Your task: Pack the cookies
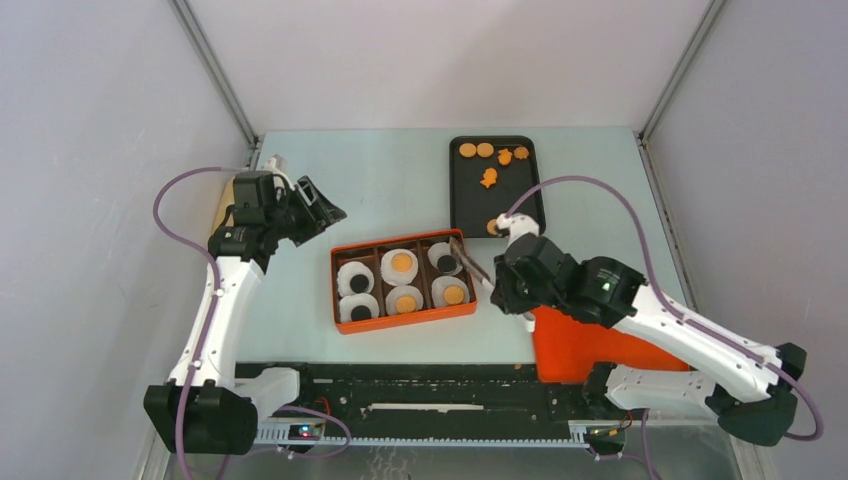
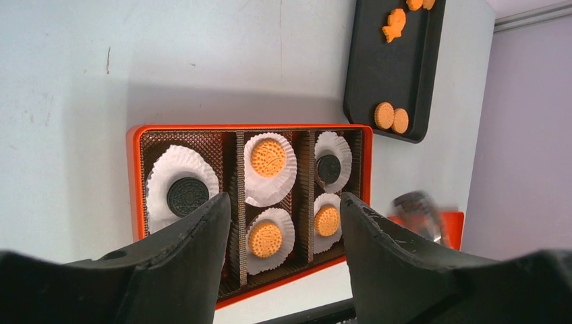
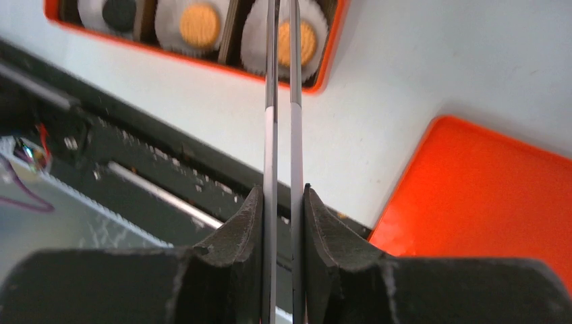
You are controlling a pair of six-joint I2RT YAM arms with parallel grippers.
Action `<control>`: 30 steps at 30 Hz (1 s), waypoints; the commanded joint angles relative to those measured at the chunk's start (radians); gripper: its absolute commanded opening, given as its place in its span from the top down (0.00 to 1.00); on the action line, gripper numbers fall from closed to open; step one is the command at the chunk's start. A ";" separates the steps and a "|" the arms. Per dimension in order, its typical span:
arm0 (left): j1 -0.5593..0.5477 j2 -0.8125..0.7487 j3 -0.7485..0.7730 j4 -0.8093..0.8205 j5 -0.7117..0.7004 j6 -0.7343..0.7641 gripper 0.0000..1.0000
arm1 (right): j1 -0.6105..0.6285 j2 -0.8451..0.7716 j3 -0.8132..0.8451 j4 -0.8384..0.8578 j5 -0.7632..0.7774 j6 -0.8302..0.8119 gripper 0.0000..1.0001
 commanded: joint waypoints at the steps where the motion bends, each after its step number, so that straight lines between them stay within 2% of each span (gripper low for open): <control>1: 0.006 -0.009 -0.010 0.053 0.014 0.000 0.35 | -0.144 -0.021 0.058 0.066 0.130 -0.030 0.79; 6: 0.006 -0.009 -0.013 0.062 0.007 0.008 0.38 | -0.549 0.123 0.075 0.215 0.108 -0.138 0.80; 10: 0.005 -0.006 -0.025 0.063 0.004 0.018 0.72 | -0.786 0.370 0.184 0.270 -0.001 -0.160 0.81; 13: 0.005 -0.002 -0.038 0.068 -0.012 0.019 0.84 | -0.855 0.632 0.344 0.253 -0.027 -0.208 0.82; 18: 0.005 0.024 -0.042 0.086 -0.009 0.010 0.87 | -0.890 0.904 0.599 0.215 -0.002 -0.233 0.85; 21: 0.005 0.036 -0.044 0.088 -0.009 0.014 0.83 | -0.906 1.019 0.701 0.163 -0.035 -0.233 0.85; 27: 0.005 0.059 -0.045 0.094 -0.019 0.023 0.79 | -0.970 1.191 0.731 0.030 -0.097 -0.212 0.83; 30: 0.005 0.074 -0.041 0.096 -0.012 0.016 0.80 | -1.009 1.260 0.779 -0.036 -0.074 -0.211 0.81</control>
